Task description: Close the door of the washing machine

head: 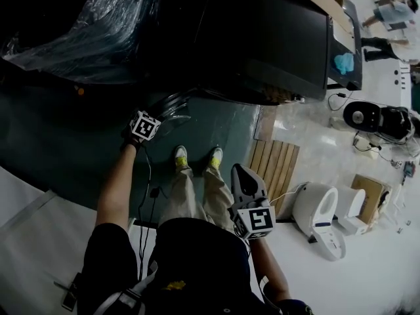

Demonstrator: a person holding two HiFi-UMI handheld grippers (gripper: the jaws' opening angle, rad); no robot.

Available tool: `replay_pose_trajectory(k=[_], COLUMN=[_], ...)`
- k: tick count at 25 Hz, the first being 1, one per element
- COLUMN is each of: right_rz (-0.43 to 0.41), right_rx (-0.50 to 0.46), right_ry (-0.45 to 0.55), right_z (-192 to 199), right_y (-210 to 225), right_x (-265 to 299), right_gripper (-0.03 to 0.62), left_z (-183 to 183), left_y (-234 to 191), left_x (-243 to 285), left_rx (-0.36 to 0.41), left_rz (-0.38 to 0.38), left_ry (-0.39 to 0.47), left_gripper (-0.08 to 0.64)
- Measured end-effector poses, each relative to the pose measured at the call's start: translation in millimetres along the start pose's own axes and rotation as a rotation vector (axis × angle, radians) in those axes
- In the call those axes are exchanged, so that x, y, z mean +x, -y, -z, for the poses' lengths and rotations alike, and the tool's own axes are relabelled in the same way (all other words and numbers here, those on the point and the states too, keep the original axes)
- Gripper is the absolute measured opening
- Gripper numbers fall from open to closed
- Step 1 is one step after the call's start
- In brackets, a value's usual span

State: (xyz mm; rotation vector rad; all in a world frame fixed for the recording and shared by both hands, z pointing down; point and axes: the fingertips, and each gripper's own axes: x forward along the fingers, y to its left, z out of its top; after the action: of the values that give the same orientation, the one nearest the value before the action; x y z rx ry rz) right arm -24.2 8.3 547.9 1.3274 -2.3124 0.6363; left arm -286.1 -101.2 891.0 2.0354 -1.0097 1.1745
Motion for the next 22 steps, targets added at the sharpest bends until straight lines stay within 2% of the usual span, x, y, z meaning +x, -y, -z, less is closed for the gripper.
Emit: replay_pose_trajectory(k=[10, 12, 15, 22], right_rz=[0.002, 0.006, 0.01, 0.015], right_rx=[0.015, 0.018, 0.028, 0.049], right_ry=[0.03, 0.035, 0.041, 0.054], right_z=[-6, -7, -6, -6], right_y=[7, 10, 15, 29], right_x=[-13, -15, -21, -31], right_gripper=[0.028, 0.028, 0.028, 0.028], left_z=[11, 10, 7, 0], left_y=[56, 66, 79, 125], left_x=[-9, -7, -15, -13], left_rx=[-0.12, -0.147, -0.18, -0.258], left_rz=[0.009, 0.017, 0.002, 0.05], left_ry=[-0.029, -0.013, -0.025, -0.035], left_gripper=[0.393, 0.393, 0.393, 0.393])
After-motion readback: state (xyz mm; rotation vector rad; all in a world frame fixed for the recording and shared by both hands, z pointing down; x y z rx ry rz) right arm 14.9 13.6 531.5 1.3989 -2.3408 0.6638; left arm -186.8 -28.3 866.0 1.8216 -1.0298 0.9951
